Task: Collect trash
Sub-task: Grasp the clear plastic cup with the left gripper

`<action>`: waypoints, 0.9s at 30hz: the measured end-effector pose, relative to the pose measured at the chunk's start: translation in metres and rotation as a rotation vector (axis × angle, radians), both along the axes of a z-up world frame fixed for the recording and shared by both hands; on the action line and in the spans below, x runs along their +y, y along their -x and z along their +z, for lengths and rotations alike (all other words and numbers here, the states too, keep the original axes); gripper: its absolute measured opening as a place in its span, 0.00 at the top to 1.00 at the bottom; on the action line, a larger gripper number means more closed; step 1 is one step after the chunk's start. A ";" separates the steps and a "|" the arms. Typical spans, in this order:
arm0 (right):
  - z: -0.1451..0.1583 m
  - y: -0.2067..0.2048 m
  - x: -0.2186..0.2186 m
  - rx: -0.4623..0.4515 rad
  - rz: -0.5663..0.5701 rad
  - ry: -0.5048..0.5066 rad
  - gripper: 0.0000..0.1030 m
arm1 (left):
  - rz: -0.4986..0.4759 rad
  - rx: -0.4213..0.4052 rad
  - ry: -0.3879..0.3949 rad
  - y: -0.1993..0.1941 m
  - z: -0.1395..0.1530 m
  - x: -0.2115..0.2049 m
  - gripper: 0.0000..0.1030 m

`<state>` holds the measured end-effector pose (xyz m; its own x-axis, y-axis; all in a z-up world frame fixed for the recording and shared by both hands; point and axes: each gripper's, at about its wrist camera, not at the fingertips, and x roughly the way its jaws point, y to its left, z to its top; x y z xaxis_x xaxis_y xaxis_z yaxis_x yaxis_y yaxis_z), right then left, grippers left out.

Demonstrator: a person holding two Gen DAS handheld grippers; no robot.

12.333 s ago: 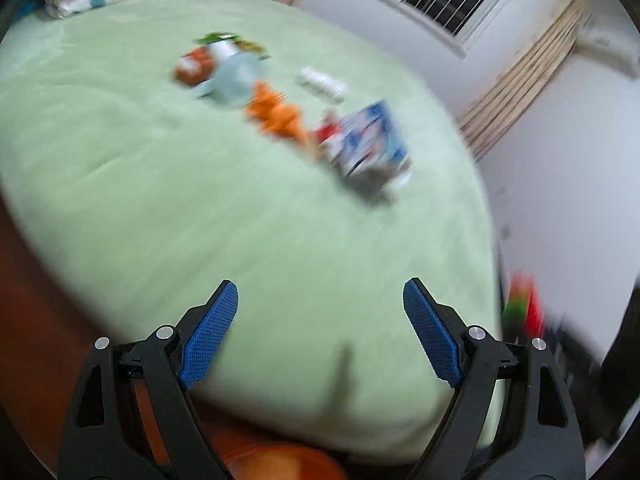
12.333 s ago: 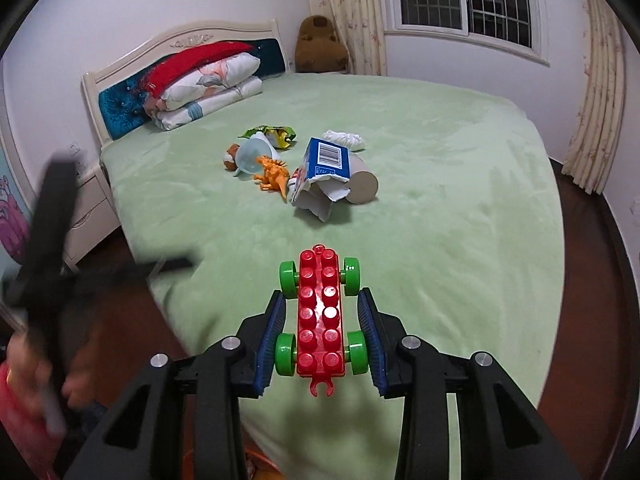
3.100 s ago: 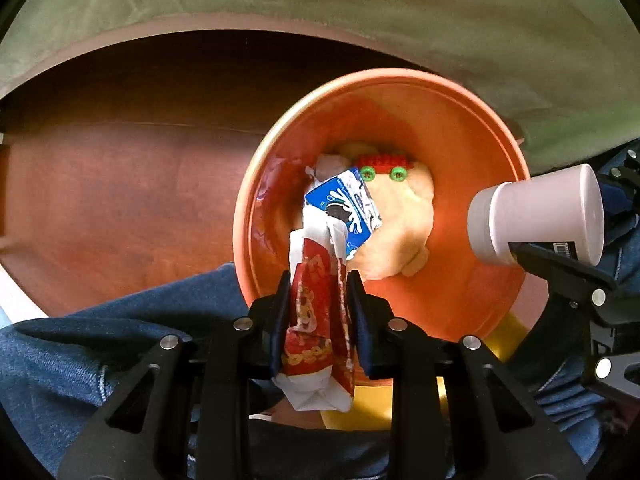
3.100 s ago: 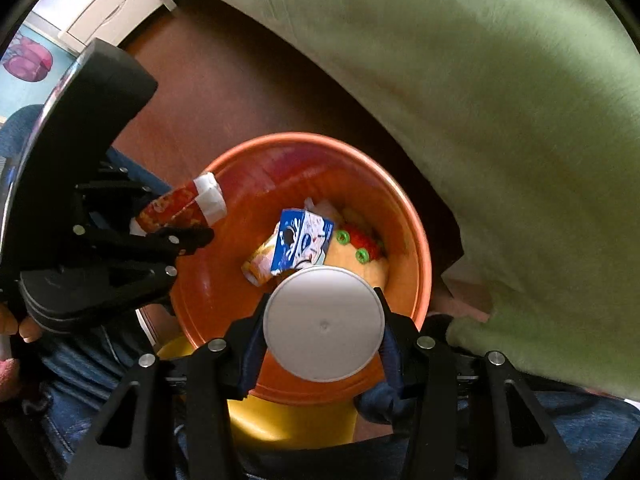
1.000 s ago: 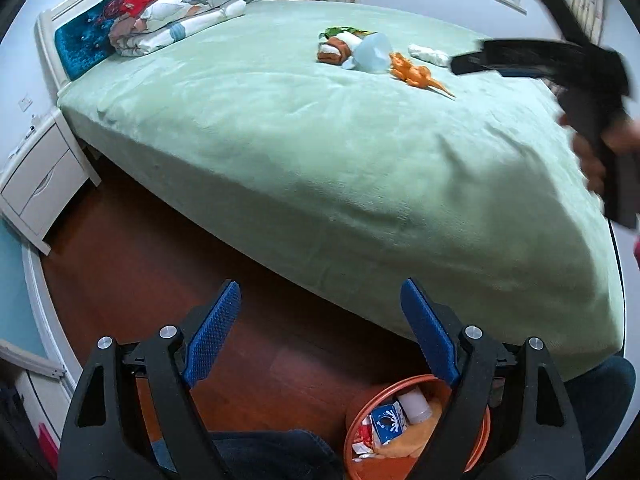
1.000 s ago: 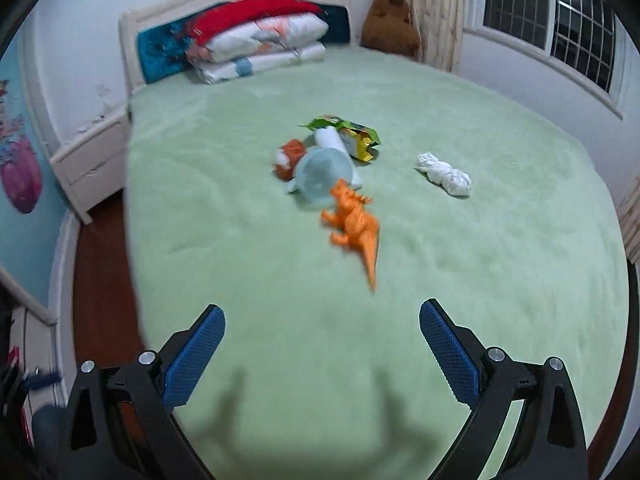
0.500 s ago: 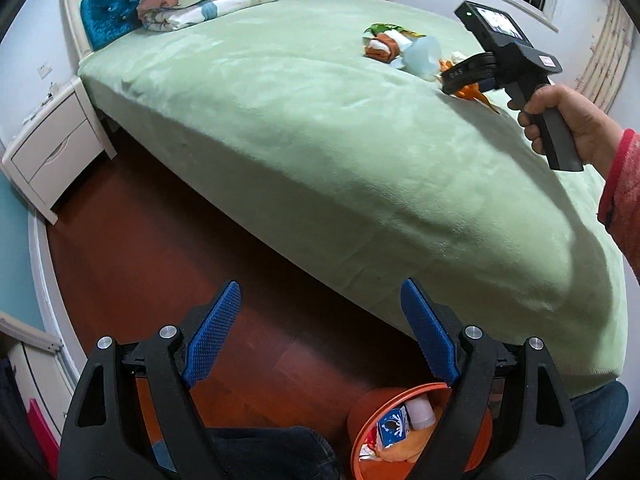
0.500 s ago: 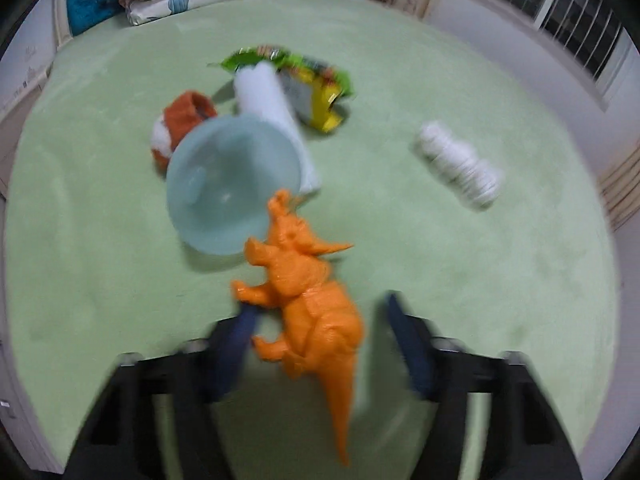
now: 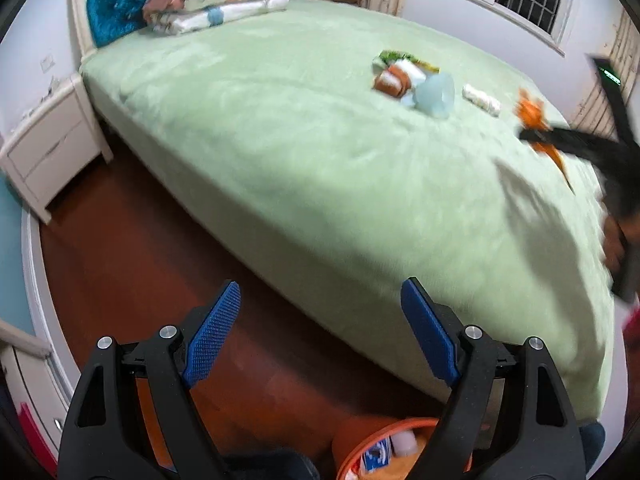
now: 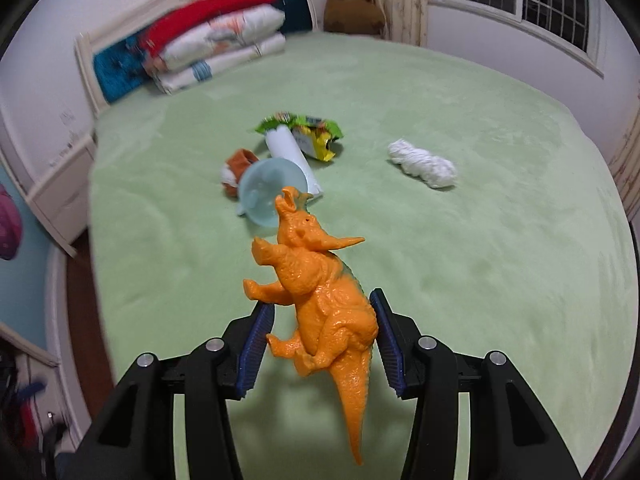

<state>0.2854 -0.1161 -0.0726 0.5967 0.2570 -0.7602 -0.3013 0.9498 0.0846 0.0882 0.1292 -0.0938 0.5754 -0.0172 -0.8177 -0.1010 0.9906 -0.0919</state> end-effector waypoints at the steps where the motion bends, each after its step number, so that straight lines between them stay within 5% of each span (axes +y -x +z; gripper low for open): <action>1: 0.005 0.012 -0.006 -0.010 0.007 -0.016 0.53 | -0.026 -0.011 -0.003 -0.010 0.004 -0.006 0.22; 11: 0.041 0.130 -0.056 -0.107 0.036 -0.117 0.53 | -0.187 -0.091 0.039 -0.132 0.023 -0.070 0.22; 14: 0.041 0.157 -0.067 -0.110 0.033 -0.138 0.53 | -0.170 -0.086 0.065 -0.172 0.018 -0.079 0.22; 23: 0.034 0.195 -0.083 -0.060 0.029 -0.148 0.53 | -0.041 -0.012 -0.049 -0.266 -0.005 -0.098 0.22; 25: 0.031 0.198 -0.084 -0.048 0.032 -0.153 0.53 | -0.027 -0.006 -0.081 -0.273 -0.009 -0.102 0.36; 27: 0.029 0.200 -0.085 -0.043 0.036 -0.156 0.53 | -0.040 0.018 -0.076 -0.276 -0.012 -0.104 0.81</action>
